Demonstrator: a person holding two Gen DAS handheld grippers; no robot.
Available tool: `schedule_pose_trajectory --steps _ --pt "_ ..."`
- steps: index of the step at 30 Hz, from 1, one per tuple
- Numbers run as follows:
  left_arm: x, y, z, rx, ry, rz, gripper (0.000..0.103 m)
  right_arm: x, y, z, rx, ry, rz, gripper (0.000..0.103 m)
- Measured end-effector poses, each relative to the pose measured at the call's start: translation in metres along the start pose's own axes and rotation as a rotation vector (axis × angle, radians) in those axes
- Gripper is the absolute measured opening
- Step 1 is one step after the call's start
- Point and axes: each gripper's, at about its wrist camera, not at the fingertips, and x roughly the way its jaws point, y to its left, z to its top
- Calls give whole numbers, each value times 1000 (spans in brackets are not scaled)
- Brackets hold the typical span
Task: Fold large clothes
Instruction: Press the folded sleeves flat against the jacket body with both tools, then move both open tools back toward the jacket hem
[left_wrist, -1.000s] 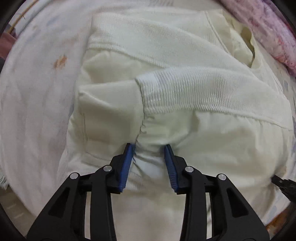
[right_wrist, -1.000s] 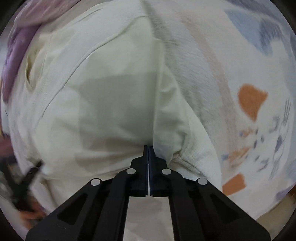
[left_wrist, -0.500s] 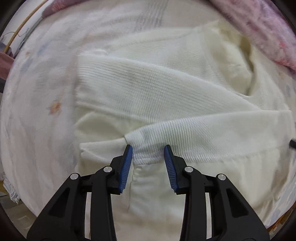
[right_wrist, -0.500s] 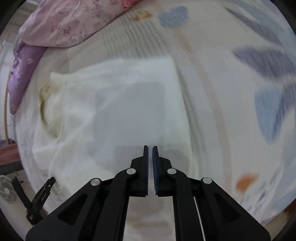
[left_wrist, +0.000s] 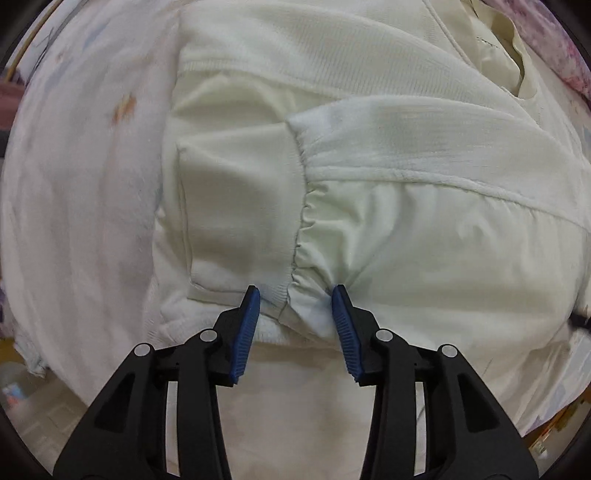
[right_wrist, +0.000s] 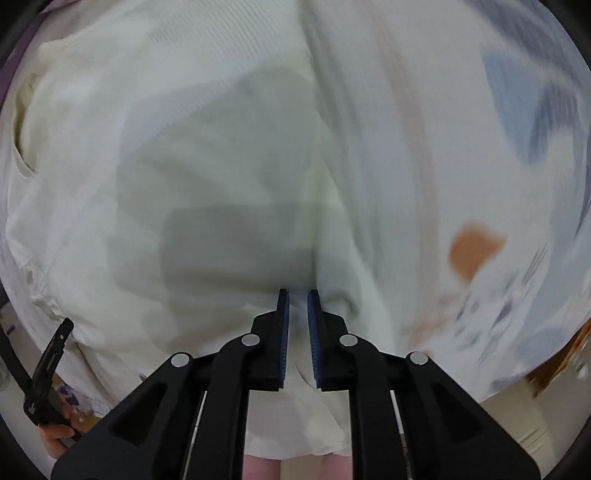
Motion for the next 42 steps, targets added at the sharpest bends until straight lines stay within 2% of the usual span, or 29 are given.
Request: schedule_pose_trajectory --steps 2,4,7,8,10,12,14,15,17,22,23,26,29,34,36,42 --pt "7 2 -2 6 -34 -14 43 13 -10 -5 38 -40 41 9" --pt "7 1 -1 29 -30 -10 43 15 -14 -3 71 -22 55 9" --pt "3 5 3 30 -23 -17 43 10 -12 -1 45 9 20 10" --pt "1 5 5 28 -11 -4 43 5 -8 1 22 13 3 13" --pt "-5 6 12 12 14 25 43 -4 -2 -1 5 8 -15 23" --pt "-13 -7 21 3 29 34 44 -15 2 -8 18 -3 50 57" --pt "-28 -10 25 -2 33 12 46 -28 8 -13 23 -12 93 65" --pt "-37 -11 23 5 31 9 52 -35 12 -16 8 -21 93 68" --pt "-54 -11 22 26 19 15 52 -46 13 -23 -23 -35 76 74" --pt "-102 -7 6 33 0 -7 54 -82 37 -56 -66 -66 57 75" --pt "-111 -6 1 35 -7 -13 55 -90 39 -64 -75 -71 46 79" --pt "-132 -25 -26 57 -21 -22 56 -115 45 -82 -95 -103 32 82" --pt "-149 -19 -45 64 -34 -33 56 -136 48 -106 -101 -127 21 84" --pt "-172 -19 -65 146 -53 -8 56 -141 70 -137 -111 -145 -6 84" --pt "-179 -13 -67 164 -55 -25 56 -143 70 -149 -99 -158 -7 84" --pt "-191 -2 -65 188 -67 -18 56 -141 74 -170 -66 -132 42 84"
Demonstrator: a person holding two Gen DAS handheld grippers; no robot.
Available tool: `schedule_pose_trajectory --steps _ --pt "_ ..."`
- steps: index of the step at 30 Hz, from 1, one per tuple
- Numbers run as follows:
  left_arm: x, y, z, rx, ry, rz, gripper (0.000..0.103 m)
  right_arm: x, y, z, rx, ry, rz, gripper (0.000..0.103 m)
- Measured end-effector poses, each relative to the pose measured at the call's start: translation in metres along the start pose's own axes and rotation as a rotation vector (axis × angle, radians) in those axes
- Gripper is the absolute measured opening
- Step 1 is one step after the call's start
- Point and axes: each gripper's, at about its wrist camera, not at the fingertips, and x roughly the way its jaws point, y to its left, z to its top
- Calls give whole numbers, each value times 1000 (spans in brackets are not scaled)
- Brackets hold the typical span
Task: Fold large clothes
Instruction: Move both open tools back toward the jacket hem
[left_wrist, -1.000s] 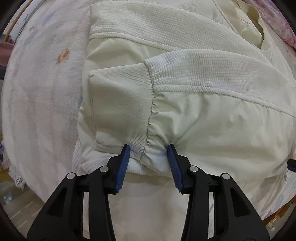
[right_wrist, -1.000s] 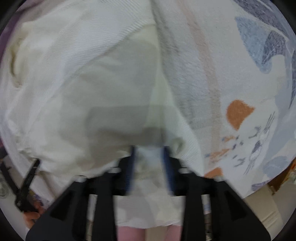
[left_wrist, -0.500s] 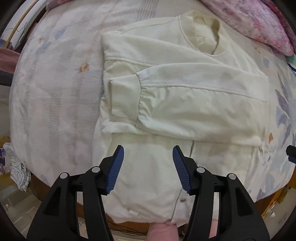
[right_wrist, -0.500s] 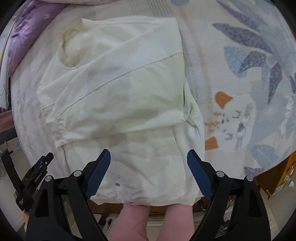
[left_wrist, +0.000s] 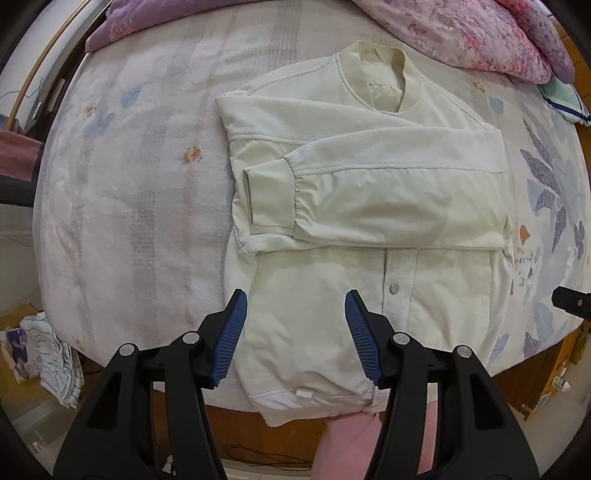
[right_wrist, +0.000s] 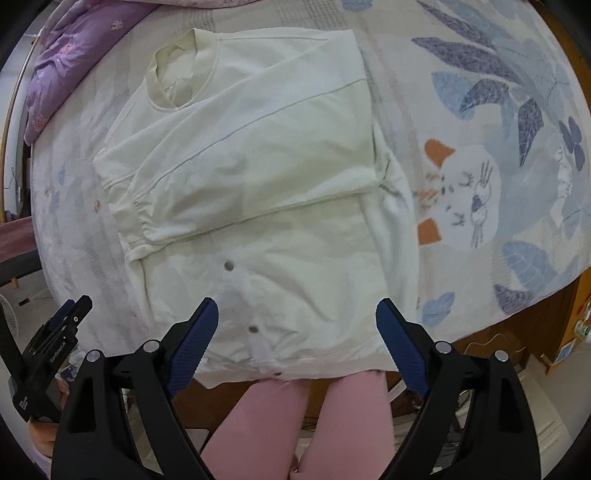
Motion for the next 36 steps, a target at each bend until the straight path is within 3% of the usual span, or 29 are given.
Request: schedule_pose_trajectory --steps 10,22,30,36 --pt "1 12 26 -33 18 -17 56 0 12 22 26 5 89 84" --pt "32 37 101 -50 70 56 56 19 19 100 70 72 150 85" --pt "68 57 172 -42 92 94 56 42 20 160 61 99 81 85" --pt "114 83 232 -101 112 60 56 58 3 197 74 110 39 85"
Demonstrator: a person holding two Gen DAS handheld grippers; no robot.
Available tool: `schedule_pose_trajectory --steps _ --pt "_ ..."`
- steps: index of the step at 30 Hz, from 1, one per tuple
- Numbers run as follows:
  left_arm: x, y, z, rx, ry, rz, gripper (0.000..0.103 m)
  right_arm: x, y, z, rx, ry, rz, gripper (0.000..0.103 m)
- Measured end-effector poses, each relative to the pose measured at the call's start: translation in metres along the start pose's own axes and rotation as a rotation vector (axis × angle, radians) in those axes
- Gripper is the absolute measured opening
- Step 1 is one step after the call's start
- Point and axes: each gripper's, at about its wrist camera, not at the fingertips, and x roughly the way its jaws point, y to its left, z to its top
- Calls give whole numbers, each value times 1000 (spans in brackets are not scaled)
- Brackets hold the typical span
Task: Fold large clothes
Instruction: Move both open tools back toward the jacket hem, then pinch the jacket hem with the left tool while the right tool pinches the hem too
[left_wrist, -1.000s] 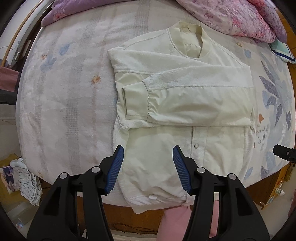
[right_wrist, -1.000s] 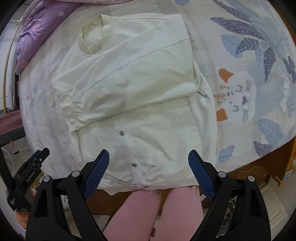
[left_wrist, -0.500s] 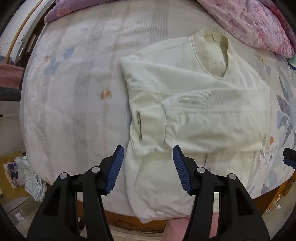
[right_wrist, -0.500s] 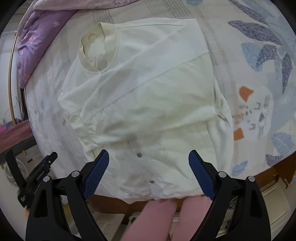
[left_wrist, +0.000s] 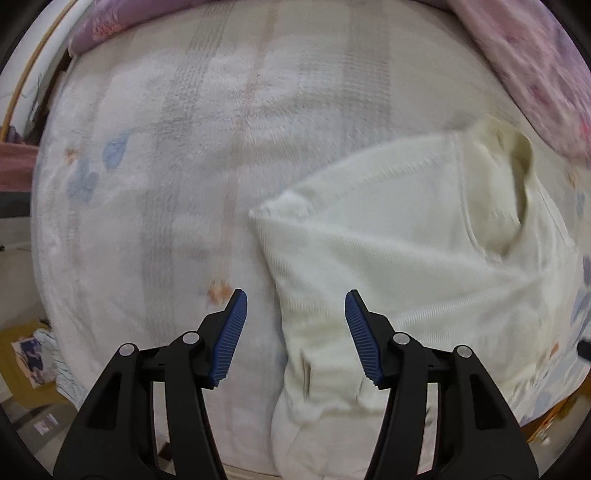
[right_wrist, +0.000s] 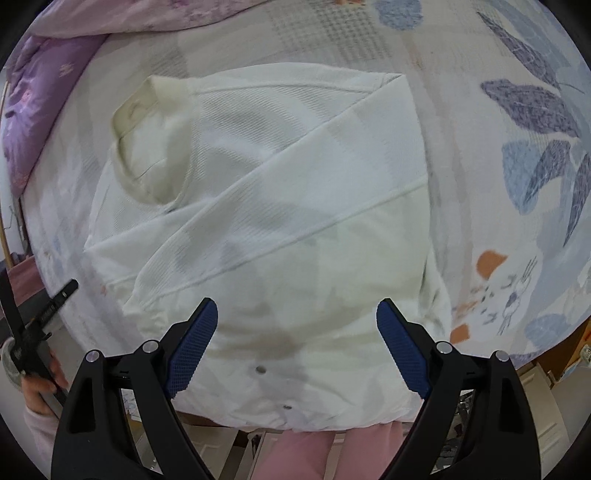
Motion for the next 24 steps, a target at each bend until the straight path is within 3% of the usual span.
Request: schedule_pose_trajectory --steps 5,7,12,14,15,16,17,21,24 --pt "44 7 35 -32 47 -14 58 8 -17 25 17 11 -28 85" --pt "61 10 44 -48 53 -4 69 10 -26 33 36 13 -40 85" --pt "92 16 54 -38 47 -16 74 11 -41 49 79 18 -29 85" --pt "89 17 54 -32 21 -67 57 11 -41 55 72 12 -31 85" --pt "87 15 54 -5 10 -89 44 12 -42 57 72 11 -32 85" --pt "84 11 53 42 -1 -89 24 13 -42 60 73 12 -31 85" --pt "80 7 53 81 -5 -87 18 15 -42 63 73 13 -26 85" --pt "63 -9 45 224 -61 -8 16 16 -44 81 55 13 2 85" --pt "51 -9 37 243 -98 2 16 14 -48 98 48 13 25 85"
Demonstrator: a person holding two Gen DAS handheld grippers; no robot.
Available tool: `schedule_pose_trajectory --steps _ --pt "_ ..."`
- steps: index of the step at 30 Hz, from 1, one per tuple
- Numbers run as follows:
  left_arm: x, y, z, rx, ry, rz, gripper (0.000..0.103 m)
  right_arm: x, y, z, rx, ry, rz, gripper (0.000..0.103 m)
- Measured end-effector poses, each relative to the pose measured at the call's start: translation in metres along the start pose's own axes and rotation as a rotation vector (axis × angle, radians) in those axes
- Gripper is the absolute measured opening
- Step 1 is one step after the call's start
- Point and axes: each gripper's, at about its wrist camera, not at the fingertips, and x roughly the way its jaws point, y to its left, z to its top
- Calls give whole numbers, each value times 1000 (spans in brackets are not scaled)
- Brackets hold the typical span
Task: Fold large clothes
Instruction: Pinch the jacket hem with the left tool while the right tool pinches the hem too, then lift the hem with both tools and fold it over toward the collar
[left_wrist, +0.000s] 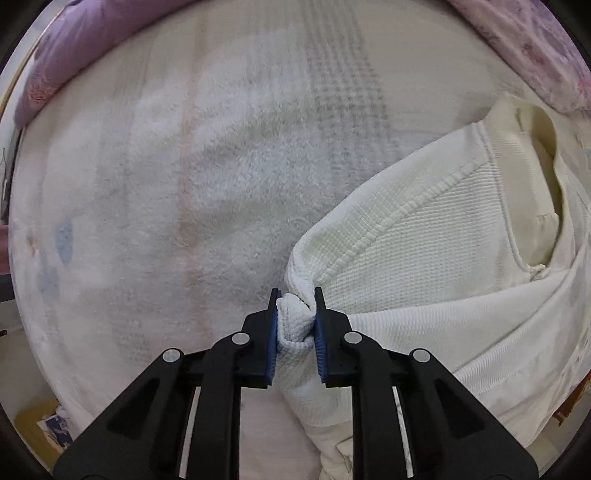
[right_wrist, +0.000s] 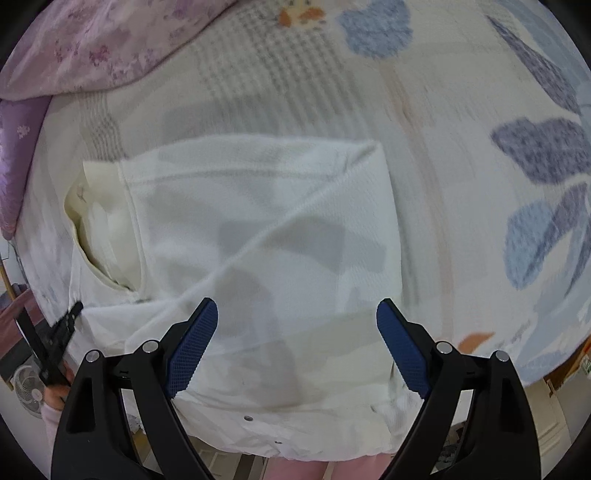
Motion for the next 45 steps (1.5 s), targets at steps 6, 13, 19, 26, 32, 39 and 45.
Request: schedule_pose_trajectory --steps 6,13,19,26,32,39,45 --pt "-22 -4 -9 0 -32 6 16 9 -14 40 3 13 -15 85" --pt "-36 -9 -3 -25 -43 31 16 28 -38 78 104 -14 70 85" --pt "-31 -7 -2 -77 -35 94 16 28 -29 69 12 -86 -48 25" --pt "-36 -14 -12 -117 -86 182 16 -3 -27 47 0 -147 -15 10" --pt "-67 -19 -30 -96 -141 183 16 -36 -14 13 -9 -224 -7 10" --pt "-109 -26 -65 -65 -214 201 16 -85 -15 -44 -51 -337 -30 9" --pt "-152 -39 -115 -9 -325 239 16 -113 -10 -120 -151 -471 -94 9"
